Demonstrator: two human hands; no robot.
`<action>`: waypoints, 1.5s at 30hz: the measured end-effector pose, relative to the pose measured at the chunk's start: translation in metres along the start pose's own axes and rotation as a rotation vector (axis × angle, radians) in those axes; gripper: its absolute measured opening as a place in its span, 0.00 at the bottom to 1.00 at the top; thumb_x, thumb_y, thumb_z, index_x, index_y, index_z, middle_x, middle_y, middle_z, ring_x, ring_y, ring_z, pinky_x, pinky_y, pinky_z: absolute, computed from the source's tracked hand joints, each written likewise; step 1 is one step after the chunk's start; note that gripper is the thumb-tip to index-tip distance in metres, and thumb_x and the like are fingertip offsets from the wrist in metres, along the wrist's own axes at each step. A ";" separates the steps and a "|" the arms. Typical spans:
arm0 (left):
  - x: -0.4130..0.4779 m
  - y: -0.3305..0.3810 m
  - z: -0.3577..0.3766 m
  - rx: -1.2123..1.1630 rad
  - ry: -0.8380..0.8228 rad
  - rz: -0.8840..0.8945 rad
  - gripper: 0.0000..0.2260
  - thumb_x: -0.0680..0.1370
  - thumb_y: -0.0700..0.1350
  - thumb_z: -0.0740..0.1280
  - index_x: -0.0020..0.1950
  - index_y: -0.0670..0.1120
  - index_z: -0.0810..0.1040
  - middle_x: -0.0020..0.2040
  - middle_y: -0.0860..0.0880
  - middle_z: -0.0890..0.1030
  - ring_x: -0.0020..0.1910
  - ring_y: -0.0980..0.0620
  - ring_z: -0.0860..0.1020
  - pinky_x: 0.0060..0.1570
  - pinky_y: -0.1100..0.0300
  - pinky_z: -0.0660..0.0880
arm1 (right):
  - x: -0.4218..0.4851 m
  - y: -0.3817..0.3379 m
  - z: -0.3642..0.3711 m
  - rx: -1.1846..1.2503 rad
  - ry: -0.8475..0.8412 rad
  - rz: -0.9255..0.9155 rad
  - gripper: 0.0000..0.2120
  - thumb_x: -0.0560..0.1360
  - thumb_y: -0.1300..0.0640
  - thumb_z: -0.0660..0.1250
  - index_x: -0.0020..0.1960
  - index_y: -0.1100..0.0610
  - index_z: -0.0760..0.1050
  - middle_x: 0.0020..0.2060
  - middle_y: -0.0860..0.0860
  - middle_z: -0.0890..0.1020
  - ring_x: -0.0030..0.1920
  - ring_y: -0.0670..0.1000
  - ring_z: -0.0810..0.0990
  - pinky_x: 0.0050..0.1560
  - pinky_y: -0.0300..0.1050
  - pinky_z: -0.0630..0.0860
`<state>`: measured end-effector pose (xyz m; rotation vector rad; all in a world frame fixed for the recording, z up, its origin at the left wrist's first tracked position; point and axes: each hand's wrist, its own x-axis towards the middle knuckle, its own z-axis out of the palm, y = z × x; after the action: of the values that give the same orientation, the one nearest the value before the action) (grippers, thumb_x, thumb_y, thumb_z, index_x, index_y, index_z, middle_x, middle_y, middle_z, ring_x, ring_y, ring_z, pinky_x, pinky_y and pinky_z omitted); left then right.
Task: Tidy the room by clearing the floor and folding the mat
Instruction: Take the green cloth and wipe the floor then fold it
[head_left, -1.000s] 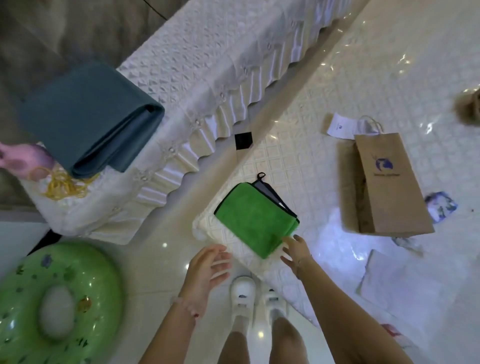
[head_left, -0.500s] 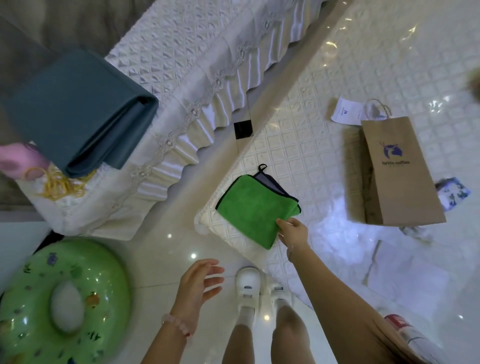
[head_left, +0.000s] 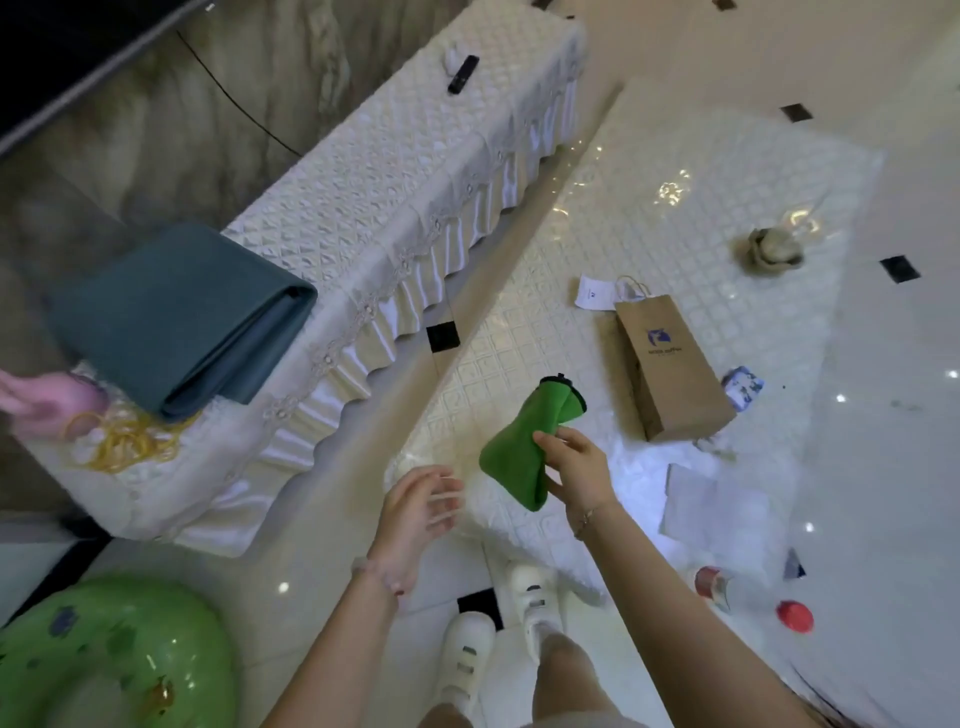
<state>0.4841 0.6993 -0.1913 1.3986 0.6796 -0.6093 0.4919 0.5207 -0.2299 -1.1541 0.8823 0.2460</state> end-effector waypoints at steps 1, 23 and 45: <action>-0.007 0.002 -0.001 -0.003 -0.026 0.019 0.08 0.80 0.39 0.58 0.50 0.42 0.77 0.44 0.45 0.80 0.39 0.50 0.78 0.39 0.60 0.75 | -0.017 -0.001 -0.001 0.027 0.009 -0.025 0.03 0.75 0.62 0.67 0.48 0.59 0.77 0.46 0.55 0.81 0.46 0.50 0.80 0.42 0.44 0.78; -0.184 -0.068 0.129 0.332 -0.708 0.198 0.08 0.80 0.41 0.58 0.49 0.42 0.77 0.43 0.46 0.81 0.42 0.49 0.78 0.48 0.53 0.76 | -0.277 0.068 -0.190 0.479 0.525 -0.342 0.07 0.75 0.59 0.67 0.50 0.61 0.76 0.50 0.60 0.82 0.51 0.59 0.81 0.56 0.56 0.77; -0.357 -0.246 0.400 0.587 -1.051 0.124 0.07 0.79 0.40 0.60 0.51 0.43 0.77 0.45 0.47 0.81 0.43 0.50 0.79 0.45 0.59 0.78 | -0.407 0.117 -0.505 0.626 0.922 -0.442 0.10 0.77 0.60 0.64 0.58 0.58 0.71 0.41 0.55 0.83 0.39 0.53 0.82 0.38 0.44 0.77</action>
<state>0.0903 0.2759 -0.0733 1.3750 -0.4601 -1.3594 -0.0829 0.2357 -0.0819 -0.8032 1.3297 -0.9401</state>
